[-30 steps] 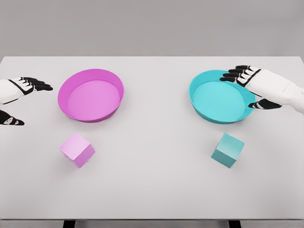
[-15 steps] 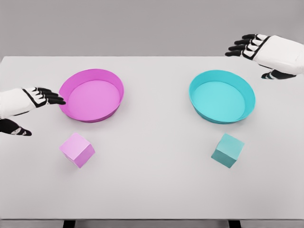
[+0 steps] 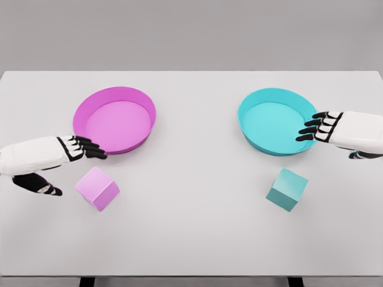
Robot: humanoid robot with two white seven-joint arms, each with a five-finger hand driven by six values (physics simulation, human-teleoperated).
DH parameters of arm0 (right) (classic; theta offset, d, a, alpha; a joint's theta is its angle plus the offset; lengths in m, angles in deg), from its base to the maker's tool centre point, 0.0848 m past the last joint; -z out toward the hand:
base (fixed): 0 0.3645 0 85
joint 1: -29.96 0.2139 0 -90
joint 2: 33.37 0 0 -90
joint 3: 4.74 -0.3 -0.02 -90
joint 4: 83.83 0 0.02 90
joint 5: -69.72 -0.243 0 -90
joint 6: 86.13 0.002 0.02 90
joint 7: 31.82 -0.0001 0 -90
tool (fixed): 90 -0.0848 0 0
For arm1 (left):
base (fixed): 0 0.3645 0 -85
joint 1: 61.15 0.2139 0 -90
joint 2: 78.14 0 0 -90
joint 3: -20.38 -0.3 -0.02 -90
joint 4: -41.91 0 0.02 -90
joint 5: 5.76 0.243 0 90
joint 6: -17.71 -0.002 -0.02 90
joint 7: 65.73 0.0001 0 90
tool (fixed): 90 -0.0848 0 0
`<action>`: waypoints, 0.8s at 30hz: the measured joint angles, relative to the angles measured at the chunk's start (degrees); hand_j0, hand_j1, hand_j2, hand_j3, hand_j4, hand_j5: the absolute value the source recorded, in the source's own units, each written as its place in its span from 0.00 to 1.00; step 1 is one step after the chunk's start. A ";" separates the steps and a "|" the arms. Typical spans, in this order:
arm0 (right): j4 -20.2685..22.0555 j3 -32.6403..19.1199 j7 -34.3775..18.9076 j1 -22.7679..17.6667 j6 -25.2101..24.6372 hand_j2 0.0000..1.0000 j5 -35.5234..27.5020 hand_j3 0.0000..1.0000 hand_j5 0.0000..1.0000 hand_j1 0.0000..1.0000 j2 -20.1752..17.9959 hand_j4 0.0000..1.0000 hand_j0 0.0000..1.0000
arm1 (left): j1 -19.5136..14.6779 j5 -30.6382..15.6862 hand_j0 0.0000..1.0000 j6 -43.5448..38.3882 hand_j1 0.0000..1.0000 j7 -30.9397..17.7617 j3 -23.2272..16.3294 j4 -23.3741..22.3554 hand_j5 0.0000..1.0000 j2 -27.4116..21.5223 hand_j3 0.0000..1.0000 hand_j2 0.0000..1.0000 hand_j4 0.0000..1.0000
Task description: Place the blocks in the corresponding plates according to their colors
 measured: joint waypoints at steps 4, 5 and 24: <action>1.90 0.90 -0.15 -0.71 0.00 1.00 0.01 1.00 1.00 1.00 -0.90 1.00 1.00 | 0.18 0.09 1.00 0.00 1.00 -0.16 -0.80 0.02 1.00 0.69 1.00 1.00 1.00; 2.30 1.09 -0.23 -0.88 0.00 1.00 0.03 1.00 1.00 1.00 -0.98 1.00 1.00 | 0.35 0.17 1.00 0.00 1.00 -0.20 -0.90 0.02 1.00 0.97 1.00 1.00 1.00; 5.71 1.52 -0.12 -2.12 0.00 1.00 -1.81 1.00 1.00 1.00 2.29 1.00 1.00 | 0.35 5.90 1.00 0.00 1.00 -0.52 -3.34 -0.09 1.00 5.55 1.00 1.00 1.00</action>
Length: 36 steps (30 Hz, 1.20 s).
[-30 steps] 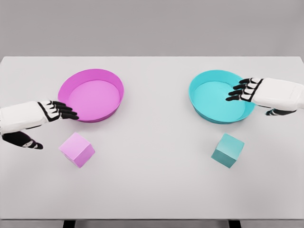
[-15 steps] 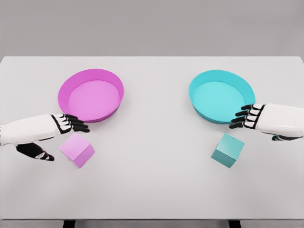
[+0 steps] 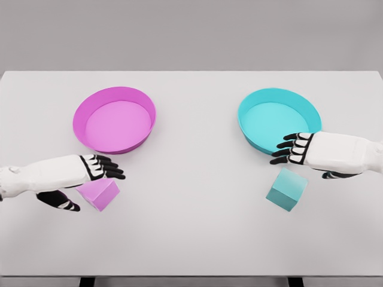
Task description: Place the blocks in the corresponding plates according to their colors
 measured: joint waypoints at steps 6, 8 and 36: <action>-0.09 0.05 -0.24 -0.27 0.00 1.00 -0.09 1.00 1.00 1.00 0.80 1.00 1.00 | -0.53 2.35 1.00 0.00 1.00 0.01 0.03 -0.28 1.00 0.67 1.00 1.00 1.00; -0.10 0.08 -0.31 -0.44 0.00 1.00 -0.07 1.00 1.00 1.00 0.79 1.00 1.00 | -0.53 3.14 1.00 0.00 1.00 0.01 0.04 -0.41 1.00 0.89 1.00 1.00 1.00; -0.97 0.11 -2.25 -5.28 0.01 1.00 0.57 1.00 1.00 1.00 5.03 1.00 1.00 | -0.79 8.56 1.00 -0.01 1.00 0.09 0.26 -5.12 1.00 5.79 1.00 1.00 1.00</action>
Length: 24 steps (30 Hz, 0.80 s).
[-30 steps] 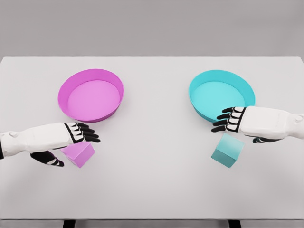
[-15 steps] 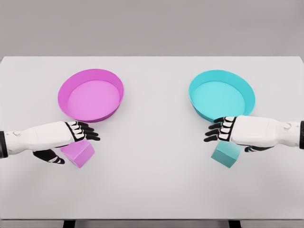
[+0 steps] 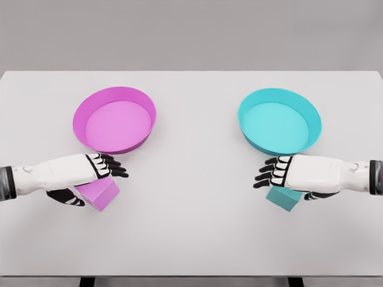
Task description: Place the blocks in the corresponding plates according to their colors
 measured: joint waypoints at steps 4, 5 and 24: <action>-0.80 -0.05 -0.17 -0.17 0.00 1.00 0.04 1.00 1.00 1.00 0.17 1.00 1.00 | 0.00 1.14 0.96 0.00 0.96 0.00 -0.02 -0.04 0.96 0.33 0.96 0.96 0.96; -1.00 -0.05 -0.19 0.00 0.00 1.00 0.05 1.00 1.00 1.00 0.30 1.00 1.00 | 0.00 1.39 0.94 0.00 0.94 0.00 -0.02 -0.05 0.94 0.37 0.94 0.94 0.94; -3.38 -0.43 -2.76 -0.17 0.01 0.76 1.33 0.76 0.76 0.76 2.35 0.76 0.76 | -1.23 3.67 0.57 -0.03 0.57 0.01 -0.10 -0.02 0.57 0.21 0.57 0.57 0.57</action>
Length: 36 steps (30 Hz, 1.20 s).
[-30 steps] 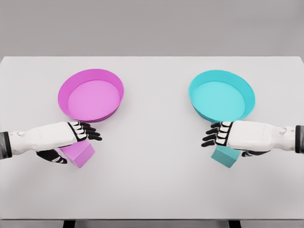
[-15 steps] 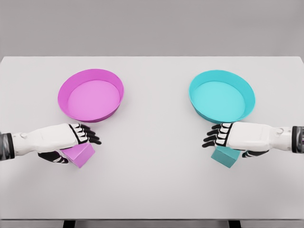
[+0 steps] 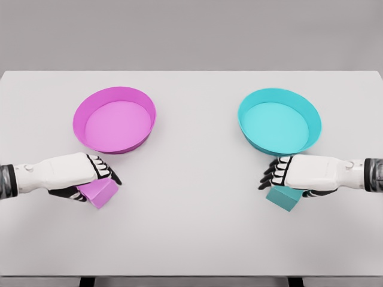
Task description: Place the blocks in the corresponding plates according to their colors
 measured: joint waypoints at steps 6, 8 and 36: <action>-0.01 -0.22 -0.47 0.17 -0.06 0.66 -0.09 0.66 0.66 0.66 0.02 0.66 0.66 | -2.02 -0.04 0.57 0.02 0.57 0.01 -0.01 0.05 0.57 -0.13 0.57 0.57 0.57; 0.00 -0.32 -0.64 0.18 -0.07 0.61 -0.26 0.61 0.61 0.61 0.01 0.61 0.61 | -3.16 -0.32 0.57 0.02 0.57 0.02 -0.01 0.06 0.57 -0.09 0.57 0.57 0.57; 0.65 -5.27 -0.74 3.17 0.00 0.58 -5.81 0.58 0.58 0.58 0.52 0.58 0.58 | -18.55 3.04 1.00 0.04 1.00 -0.04 0.25 -24.56 1.00 15.89 1.00 1.00 1.00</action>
